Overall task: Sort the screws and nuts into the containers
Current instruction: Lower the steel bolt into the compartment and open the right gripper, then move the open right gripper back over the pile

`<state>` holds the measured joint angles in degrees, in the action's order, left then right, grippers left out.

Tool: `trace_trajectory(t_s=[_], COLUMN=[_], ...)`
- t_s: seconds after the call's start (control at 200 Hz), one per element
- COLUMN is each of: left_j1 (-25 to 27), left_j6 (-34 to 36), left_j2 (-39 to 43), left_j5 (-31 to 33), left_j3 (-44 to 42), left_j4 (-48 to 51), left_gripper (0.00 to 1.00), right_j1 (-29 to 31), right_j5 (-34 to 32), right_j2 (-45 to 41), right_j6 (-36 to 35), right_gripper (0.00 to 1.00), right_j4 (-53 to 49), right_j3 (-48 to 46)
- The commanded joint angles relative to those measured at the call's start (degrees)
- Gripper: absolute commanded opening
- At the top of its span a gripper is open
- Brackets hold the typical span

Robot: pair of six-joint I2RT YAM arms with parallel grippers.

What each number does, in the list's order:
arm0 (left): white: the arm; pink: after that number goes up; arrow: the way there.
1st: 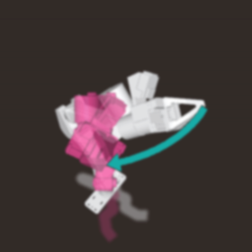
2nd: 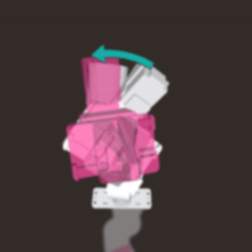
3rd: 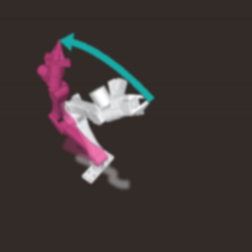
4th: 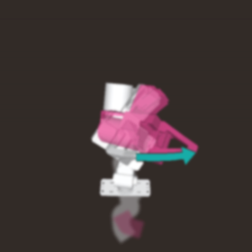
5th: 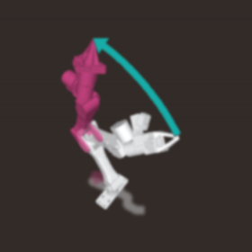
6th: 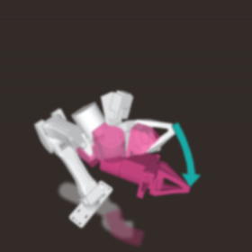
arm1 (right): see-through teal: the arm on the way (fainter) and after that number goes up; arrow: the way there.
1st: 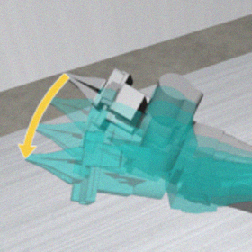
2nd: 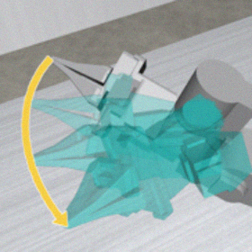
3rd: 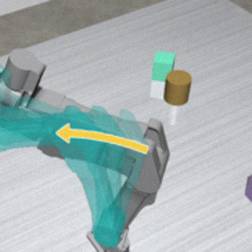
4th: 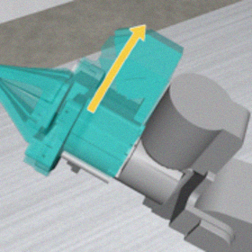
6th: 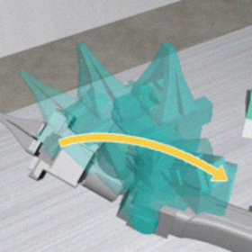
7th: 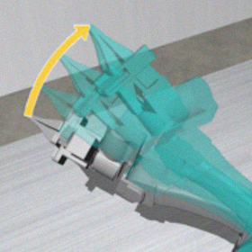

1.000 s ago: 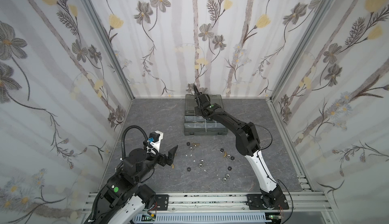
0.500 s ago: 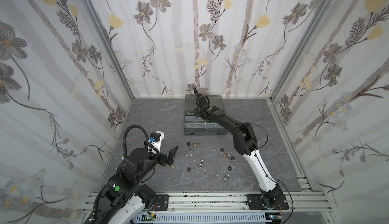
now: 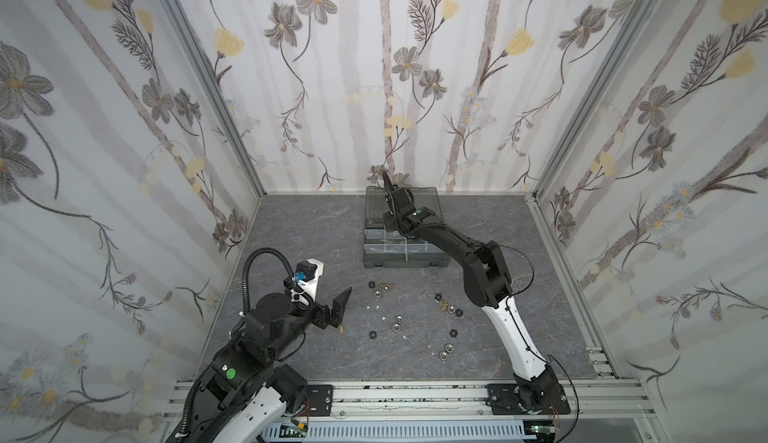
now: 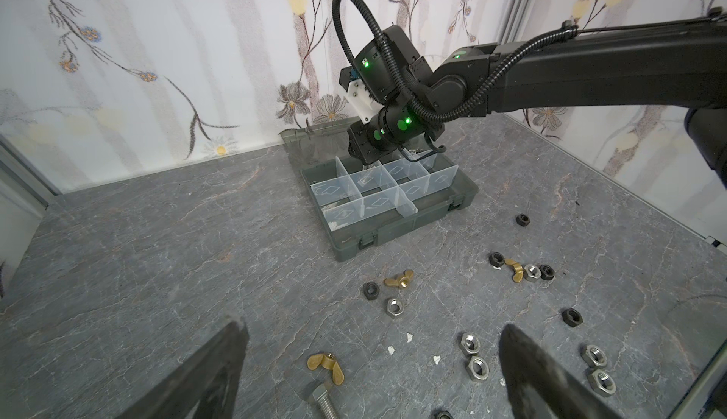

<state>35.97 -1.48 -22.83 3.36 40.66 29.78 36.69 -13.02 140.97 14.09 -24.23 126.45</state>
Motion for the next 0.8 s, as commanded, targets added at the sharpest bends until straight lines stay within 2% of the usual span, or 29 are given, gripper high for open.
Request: trace_trajectory(t_s=[0.0,0.17,0.29,0.38,0.475,0.595,0.674,0.799], left_j1=[-0.1,-0.1,-0.1,0.0,-0.1,-0.1,-0.1,-0.1], left_j6=[-0.1,-0.1,0.1,0.1,0.2,0.2,0.2,0.4], left_j2=[0.8,1.3,2.0,3.3,4.7,5.6,6.1,6.2], left_j5=[0.2,0.4,1.1,1.5,1.1,0.7,0.3,0.1], left_j3=[-0.2,-0.1,0.2,0.0,-0.6,-0.8,-0.8,-0.8], left_j4=[-2.2,-2.1,-2.0,-2.1,-2.3,-2.3,-2.4,-2.3], left_gripper=[1.00,1.00,1.00,1.00,1.00,1.00,1.00,1.00], right_j1=[0.7,5.2,10.2,15.5,19.4,22.9,24.6,27.9], right_j5=[3.4,2.2,4.3,8.1,9.3,9.5,12.9,13.9], right_j2=[-3.5,-9.5,-11.8,-13.4,-15.1,-15.5,-15.1,-13.4], right_j6=[1.8,5.3,9.2,14.6,21.4,27.8,31.4,34.5], right_gripper=[0.32,0.39,0.43,0.44,0.46,0.47,0.47,0.47], right_j4=[-1.1,-1.5,-4.4,-4.0,-1.3,-2.4,-1.9,-2.5], right_j3=[-1.8,-9.4,-13.8,-18.6,-23.6,-24.0,-23.9,-22.5])
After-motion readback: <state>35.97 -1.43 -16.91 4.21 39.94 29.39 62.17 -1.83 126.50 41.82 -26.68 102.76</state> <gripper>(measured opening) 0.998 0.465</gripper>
